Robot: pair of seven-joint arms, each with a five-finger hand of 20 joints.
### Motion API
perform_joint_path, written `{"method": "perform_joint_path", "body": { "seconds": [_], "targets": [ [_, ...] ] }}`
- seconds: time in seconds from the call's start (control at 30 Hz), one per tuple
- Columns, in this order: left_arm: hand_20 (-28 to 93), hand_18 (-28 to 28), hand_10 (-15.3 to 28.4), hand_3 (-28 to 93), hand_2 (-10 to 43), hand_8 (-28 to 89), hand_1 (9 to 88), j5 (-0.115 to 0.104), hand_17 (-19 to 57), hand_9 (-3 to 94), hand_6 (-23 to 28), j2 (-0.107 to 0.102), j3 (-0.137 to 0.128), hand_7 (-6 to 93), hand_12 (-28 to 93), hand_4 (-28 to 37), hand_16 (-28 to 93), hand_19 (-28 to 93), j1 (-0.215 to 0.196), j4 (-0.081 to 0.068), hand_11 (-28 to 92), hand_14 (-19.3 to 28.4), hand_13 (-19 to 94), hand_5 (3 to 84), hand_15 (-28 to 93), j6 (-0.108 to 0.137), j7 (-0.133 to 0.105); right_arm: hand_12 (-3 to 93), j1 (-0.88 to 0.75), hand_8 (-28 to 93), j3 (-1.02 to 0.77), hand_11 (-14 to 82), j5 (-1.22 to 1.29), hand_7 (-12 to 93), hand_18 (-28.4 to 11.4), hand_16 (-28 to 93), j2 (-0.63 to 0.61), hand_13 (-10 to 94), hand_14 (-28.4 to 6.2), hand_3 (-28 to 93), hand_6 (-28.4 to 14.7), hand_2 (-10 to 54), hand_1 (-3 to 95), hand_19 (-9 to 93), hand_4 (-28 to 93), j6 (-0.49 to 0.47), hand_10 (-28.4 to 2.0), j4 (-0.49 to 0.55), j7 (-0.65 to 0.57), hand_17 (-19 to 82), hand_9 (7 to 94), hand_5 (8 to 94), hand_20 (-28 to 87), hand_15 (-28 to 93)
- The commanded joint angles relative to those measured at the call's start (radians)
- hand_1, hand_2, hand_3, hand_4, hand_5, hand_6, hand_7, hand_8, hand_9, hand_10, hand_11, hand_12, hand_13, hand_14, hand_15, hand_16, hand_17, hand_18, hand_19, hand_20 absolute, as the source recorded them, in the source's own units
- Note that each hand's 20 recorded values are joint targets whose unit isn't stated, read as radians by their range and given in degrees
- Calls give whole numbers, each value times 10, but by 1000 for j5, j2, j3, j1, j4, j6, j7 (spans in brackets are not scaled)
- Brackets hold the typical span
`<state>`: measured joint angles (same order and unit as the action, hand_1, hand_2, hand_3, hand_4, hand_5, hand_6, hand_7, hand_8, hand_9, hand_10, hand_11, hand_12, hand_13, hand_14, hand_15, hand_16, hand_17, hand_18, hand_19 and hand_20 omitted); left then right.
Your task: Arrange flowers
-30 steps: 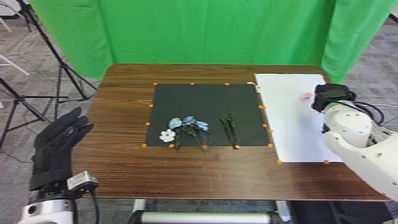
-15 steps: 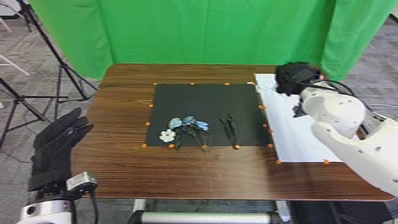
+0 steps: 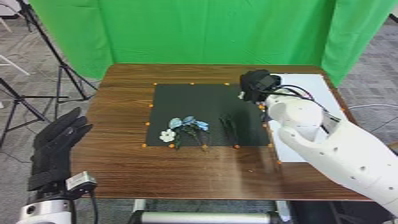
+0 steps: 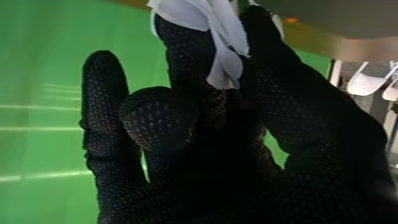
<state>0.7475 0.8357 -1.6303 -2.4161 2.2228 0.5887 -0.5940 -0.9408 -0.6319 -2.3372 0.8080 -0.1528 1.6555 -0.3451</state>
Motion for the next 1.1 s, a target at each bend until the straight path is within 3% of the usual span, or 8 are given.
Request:
{"method": "perform_joint_path", "body": {
  "seconds": [0.03, 0.13, 0.27, 0.53, 0.9, 1.1],
  "targets": [
    [37, 207, 192, 822, 38, -104, 273, 27, -106, 324, 105, 27, -6, 160, 64, -188, -171, 564, 9, -2, 375, 261, 224, 389, 635, -32, 30, 329, -13, -1, 2, 260, -24, 297, -167, 221, 67, 768, -39, 739, 9, -66, 523, 888, -283, 26, -61, -39, -25, 343, 862, 776, -35, 744],
    [36, 207, 192, 823, 37, -103, 273, 39, -106, 324, 105, 34, -5, 160, 65, -188, -172, 565, 17, -3, 375, 262, 223, 389, 636, -39, 41, 329, -16, -1, 10, 261, -45, 297, -167, 221, 80, 768, -40, 740, 9, -66, 523, 888, -283, 34, -61, -58, -26, 342, 861, 775, -35, 744],
    [35, 207, 193, 823, 36, -103, 273, 37, -107, 324, 106, 36, -8, 159, 65, -188, -172, 565, 17, -4, 374, 263, 222, 390, 635, -39, 41, 328, -29, -1, 7, 261, -37, 296, -167, 221, 100, 768, -39, 739, 9, -65, 523, 888, -283, 36, -61, -65, -42, 342, 861, 775, -35, 742],
    [34, 207, 194, 823, 35, -101, 274, 63, -107, 324, 107, 58, -14, 155, 66, -188, -173, 565, 36, -6, 372, 265, 220, 391, 634, -64, 82, 326, -49, -2, 13, 259, -55, 295, -167, 220, 140, 769, -39, 743, 10, -67, 522, 887, -283, 45, -63, -69, -50, 341, 862, 776, -36, 741],
    [33, 207, 195, 823, 34, -99, 275, 76, -107, 323, 107, 71, -19, 156, 68, -187, -173, 566, 39, -6, 371, 267, 219, 391, 635, -73, 97, 325, -65, -1, 10, 256, -92, 295, -170, 220, 174, 768, -42, 746, 10, -68, 520, 887, -283, 19, -66, -77, -47, 339, 861, 774, -37, 735],
    [32, 207, 196, 822, 34, -99, 275, 72, -107, 323, 106, 74, -22, 155, 68, -187, -173, 566, 37, -7, 370, 267, 218, 392, 634, -73, 95, 327, -107, -5, -39, 235, -110, 295, -173, 217, 197, 754, -53, 755, 5, -68, 501, 879, -283, -36, -74, -64, -29, 325, 846, 754, -38, 720]
  ]
}}
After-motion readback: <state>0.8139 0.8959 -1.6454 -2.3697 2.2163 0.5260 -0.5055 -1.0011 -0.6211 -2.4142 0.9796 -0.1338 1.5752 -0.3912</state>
